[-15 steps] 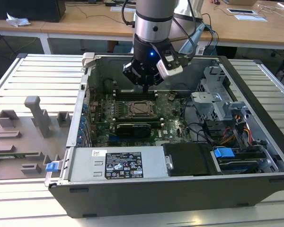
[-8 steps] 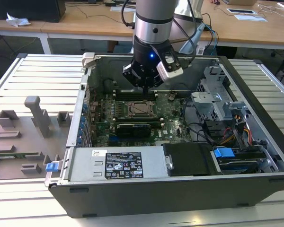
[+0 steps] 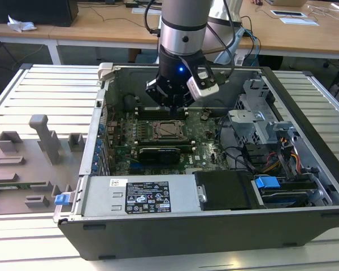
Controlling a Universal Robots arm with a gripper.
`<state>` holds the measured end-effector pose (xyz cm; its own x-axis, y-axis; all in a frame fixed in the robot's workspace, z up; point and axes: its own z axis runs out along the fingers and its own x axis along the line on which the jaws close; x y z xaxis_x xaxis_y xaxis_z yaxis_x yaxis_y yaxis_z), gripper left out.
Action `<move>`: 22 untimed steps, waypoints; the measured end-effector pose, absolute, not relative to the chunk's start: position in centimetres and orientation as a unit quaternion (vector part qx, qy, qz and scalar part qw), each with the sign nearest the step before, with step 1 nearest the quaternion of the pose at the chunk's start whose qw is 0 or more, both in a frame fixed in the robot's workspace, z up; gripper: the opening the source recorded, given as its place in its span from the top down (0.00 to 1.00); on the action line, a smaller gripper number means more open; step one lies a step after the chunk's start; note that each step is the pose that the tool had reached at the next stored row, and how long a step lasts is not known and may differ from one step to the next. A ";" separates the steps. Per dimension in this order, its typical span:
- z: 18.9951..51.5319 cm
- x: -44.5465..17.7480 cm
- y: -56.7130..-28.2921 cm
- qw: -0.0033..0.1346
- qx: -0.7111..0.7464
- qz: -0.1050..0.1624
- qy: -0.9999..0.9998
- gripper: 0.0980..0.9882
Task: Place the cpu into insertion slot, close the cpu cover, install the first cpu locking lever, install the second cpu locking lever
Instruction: 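Install the second cpu locking lever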
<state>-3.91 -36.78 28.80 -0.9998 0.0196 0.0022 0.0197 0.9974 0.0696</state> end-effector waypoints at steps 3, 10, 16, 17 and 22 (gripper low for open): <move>28.6 -4.0 -37.2 0.001 -0.010 -0.035 -0.999 0.99; 27.8 -4.0 -37.9 0.001 -0.010 -0.041 -0.999 0.99; 27.3 -3.8 -37.9 0.001 -0.010 -0.042 -0.999 0.99; 27.2 -3.8 -37.9 0.001 -0.010 -0.042 -0.999 0.99; 26.6 -3.8 -38.0 0.001 -0.010 -0.042 -0.999 0.99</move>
<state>-3.78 -37.96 26.56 -0.9998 0.0197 0.0035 0.0199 0.9963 0.0835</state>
